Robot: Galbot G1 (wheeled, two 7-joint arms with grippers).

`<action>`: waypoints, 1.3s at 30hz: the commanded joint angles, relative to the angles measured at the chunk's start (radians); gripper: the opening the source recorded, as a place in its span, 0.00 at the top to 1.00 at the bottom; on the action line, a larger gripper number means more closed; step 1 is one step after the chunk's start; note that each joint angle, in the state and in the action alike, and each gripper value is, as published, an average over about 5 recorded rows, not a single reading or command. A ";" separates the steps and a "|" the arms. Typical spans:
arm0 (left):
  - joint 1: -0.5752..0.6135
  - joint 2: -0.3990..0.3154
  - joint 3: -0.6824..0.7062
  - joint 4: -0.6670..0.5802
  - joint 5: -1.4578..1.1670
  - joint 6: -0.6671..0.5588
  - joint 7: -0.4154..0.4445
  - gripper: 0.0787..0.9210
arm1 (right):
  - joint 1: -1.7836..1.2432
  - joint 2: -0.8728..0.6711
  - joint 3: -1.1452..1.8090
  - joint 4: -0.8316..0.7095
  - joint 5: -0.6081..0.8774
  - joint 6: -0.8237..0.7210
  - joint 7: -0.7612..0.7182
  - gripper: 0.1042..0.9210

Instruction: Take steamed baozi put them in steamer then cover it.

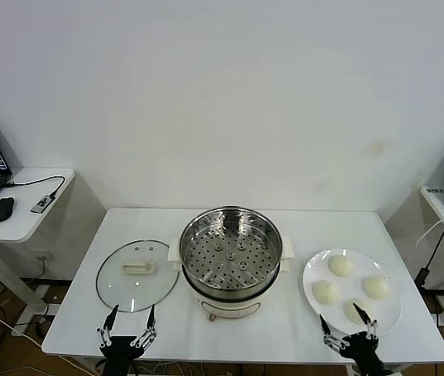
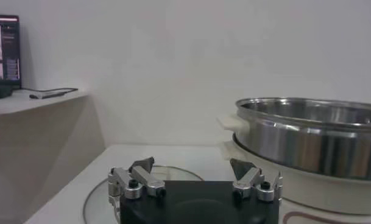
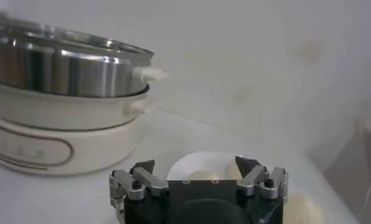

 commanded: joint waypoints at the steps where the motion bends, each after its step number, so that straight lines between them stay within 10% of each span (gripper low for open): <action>1: -0.016 0.011 -0.001 0.001 0.063 0.057 -0.006 0.12 | 0.118 -0.183 0.083 -0.022 -0.219 -0.047 -0.092 0.12; 21: -0.048 -0.001 -0.050 0.029 0.118 0.083 -0.047 0.12 | 0.731 -0.779 -0.250 -0.364 -0.478 -0.014 -0.728 0.12; 39: -0.024 -0.022 -0.099 0.016 0.129 0.082 -0.050 0.12 | 1.489 -0.659 -1.111 -0.769 -0.328 -0.063 -0.884 0.12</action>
